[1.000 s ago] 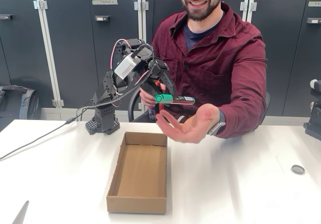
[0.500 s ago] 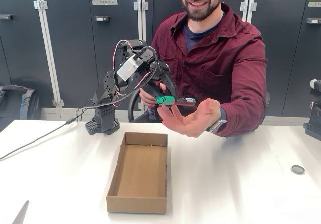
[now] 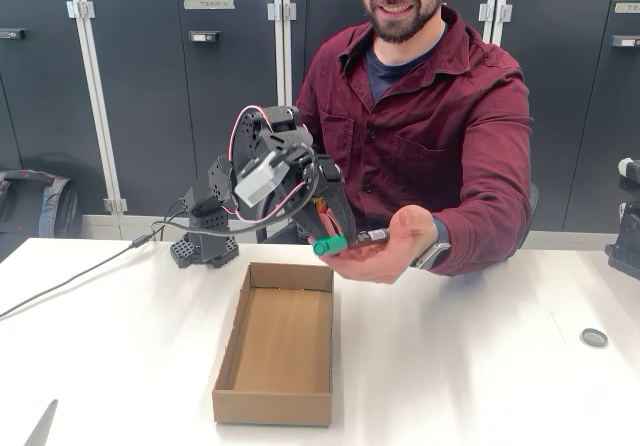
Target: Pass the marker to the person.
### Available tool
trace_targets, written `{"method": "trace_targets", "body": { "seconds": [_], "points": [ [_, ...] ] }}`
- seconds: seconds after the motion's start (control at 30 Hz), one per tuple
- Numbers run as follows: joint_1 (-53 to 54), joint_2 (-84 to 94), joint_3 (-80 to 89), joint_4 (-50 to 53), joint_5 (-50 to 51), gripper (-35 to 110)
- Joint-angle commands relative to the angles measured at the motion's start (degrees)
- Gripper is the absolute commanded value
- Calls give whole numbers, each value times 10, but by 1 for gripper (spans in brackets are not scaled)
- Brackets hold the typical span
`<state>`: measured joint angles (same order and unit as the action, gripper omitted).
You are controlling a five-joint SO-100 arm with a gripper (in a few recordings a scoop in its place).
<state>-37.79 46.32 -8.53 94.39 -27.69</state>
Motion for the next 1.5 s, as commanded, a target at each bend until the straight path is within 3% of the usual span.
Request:
{"method": "trace_targets", "body": {
  "seconds": [0.0,0.13,0.47,0.87,1.47],
  "points": [
    [5,9,-6,1,11,6],
    [7,6,-2,5,10,35],
    [9,109,116,-18,-47,34],
    [25,242,276,-20,-40,34],
    [36,270,323,-30,-33,34]
  ]
}}
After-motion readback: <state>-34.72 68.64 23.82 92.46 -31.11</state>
